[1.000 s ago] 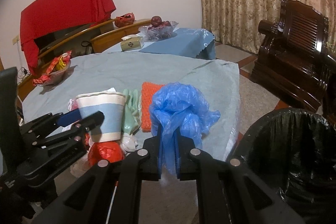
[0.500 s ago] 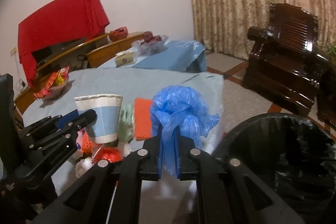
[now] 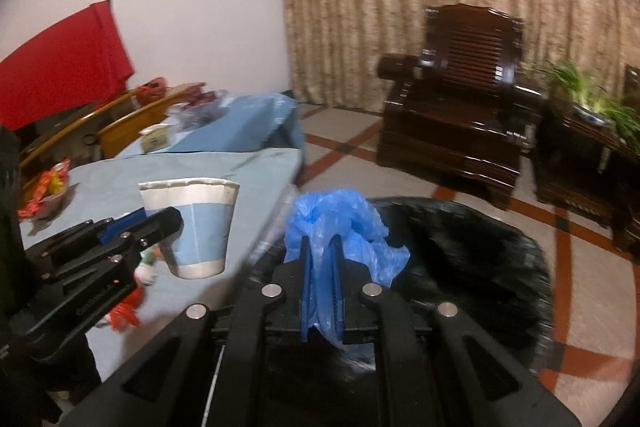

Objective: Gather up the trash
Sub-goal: 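Carry the blue bag over the black bin and open the right gripper, then grasp the red plastic bag with the right gripper from the pile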

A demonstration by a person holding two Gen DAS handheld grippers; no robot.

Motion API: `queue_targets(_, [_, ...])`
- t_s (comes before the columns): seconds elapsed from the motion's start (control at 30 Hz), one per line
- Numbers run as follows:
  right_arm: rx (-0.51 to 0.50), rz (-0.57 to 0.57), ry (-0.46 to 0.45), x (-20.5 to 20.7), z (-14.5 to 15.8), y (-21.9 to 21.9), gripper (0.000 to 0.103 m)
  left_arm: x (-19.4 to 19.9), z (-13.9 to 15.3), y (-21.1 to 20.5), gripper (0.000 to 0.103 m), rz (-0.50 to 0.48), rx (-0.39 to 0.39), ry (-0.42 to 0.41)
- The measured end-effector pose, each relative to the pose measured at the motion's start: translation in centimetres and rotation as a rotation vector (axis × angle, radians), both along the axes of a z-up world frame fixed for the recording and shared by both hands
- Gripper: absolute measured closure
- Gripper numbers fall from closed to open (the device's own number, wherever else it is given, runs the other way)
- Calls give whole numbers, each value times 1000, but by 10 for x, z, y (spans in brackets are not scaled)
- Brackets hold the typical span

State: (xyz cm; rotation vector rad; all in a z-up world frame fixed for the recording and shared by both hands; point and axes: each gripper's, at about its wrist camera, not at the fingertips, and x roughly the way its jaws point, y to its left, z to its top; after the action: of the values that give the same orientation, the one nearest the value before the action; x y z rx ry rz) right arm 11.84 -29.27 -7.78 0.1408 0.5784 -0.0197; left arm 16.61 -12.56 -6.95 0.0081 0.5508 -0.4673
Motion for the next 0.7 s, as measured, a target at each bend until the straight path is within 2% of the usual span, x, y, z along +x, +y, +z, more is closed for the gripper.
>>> queue_targets(0.13, [1, -62, 39, -6, -13, -26, 93, 6, -10, -34, 80, -77, -4, 47])
queue_targets(0.2, [-4, -84, 54, -7, -17, -31, 88, 12, -16, -44, 70, -102, -2, 71])
queue_targets(0.23, [-4, -89, 59, -10, -19, -35, 82, 13, -17, -48, 64, -111, 0, 79])
queue_targets(0.27, [-9, -105, 60, -12, -21, -38, 77, 13, -20, -48, 50, -113, 0, 83])
queue_targets(0.3, [-12, -112, 58, -14, -21, -39, 63, 13, -21, -47, 42, -111, -4, 84])
queue_targets(0.33, [-15, -118, 51, -17, -21, -41, 53, 13, -22, -46, 41, -105, -8, 79])
queue_targets(0.37, [-20, -123, 46, -19, -21, -39, 50, 13, -22, -44, 40, -100, -5, 75])
queue_targets(0.43, [-26, -132, 32, -21, -20, -37, 29, 13, -22, -38, 34, -78, 12, 62])
queue_targets(0.53, [-36, -144, -5, -23, -15, -28, 9, 5, -17, -14, 19, -22, 24, 35])
queue_targets(0.6, [-38, -135, -22, -20, -12, -21, 6, 3, -13, 0, 12, 21, 29, 16])
queue_targets(0.7, [-30, -101, -27, -15, -10, -10, 6, 2, -9, 27, 9, 72, 34, 10])
